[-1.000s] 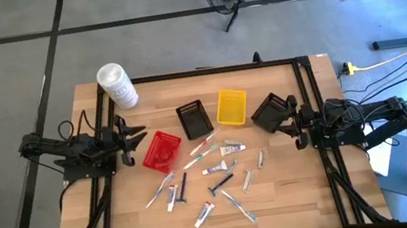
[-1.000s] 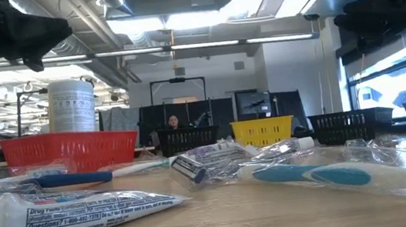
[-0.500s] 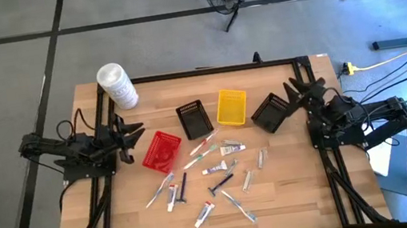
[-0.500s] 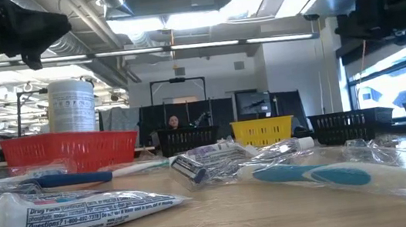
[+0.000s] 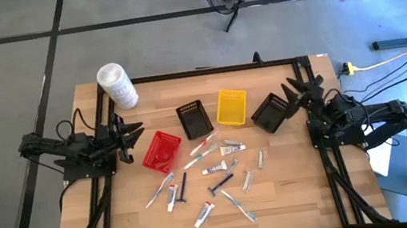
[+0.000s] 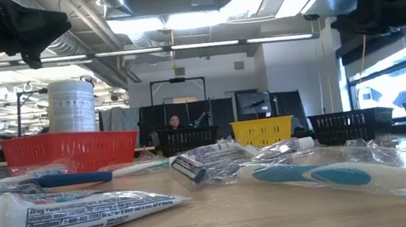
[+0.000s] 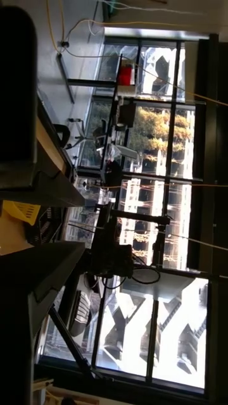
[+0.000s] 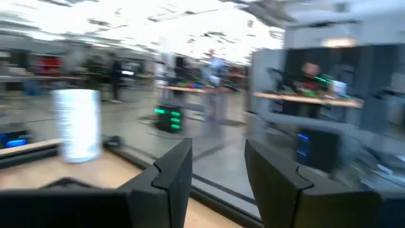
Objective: Pick & Place Travel size toiletries
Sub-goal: Put the blue toothbrush into the red bin
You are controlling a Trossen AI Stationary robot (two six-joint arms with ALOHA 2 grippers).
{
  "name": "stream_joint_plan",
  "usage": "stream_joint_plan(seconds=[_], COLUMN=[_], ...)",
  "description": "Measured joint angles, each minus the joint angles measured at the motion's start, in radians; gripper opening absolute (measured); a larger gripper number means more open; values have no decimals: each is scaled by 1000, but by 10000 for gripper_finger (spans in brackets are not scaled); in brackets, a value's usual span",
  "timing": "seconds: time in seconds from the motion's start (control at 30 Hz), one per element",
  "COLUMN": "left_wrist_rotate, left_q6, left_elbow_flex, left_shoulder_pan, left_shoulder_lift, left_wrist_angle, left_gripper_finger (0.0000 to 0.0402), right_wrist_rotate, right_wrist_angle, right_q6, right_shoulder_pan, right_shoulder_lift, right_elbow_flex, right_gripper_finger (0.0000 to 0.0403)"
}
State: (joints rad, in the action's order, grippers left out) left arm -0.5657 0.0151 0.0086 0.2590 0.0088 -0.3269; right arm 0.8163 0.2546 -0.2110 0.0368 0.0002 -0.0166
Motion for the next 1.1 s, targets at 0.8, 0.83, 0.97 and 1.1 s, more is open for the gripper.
stream_joint_plan(seconds=[0.8, 0.83, 0.97, 1.1], left_wrist_rotate=[6, 0, -39, -33], left_q6=[55, 64, 84, 64], left_elbow_flex=[95, 107, 153, 202], left_shoulder_pan=[0, 0, 0, 0], left_shoulder_lift=[317, 340, 437, 533], left_wrist_angle=[-194, -194, -194, -194], left_gripper_finger=[128, 128, 128, 128], right_wrist_rotate=[-411, -420, -490, -547], right_wrist_angle=[171, 170, 162, 112], right_q6=[21, 25, 45, 61], right_shoulder_pan=[-97, -98, -100, -100], right_shoulder_lift=[88, 104, 196, 316], right_elbow_flex=[-7, -16, -74, -145], right_gripper_finger=[149, 149, 149, 149])
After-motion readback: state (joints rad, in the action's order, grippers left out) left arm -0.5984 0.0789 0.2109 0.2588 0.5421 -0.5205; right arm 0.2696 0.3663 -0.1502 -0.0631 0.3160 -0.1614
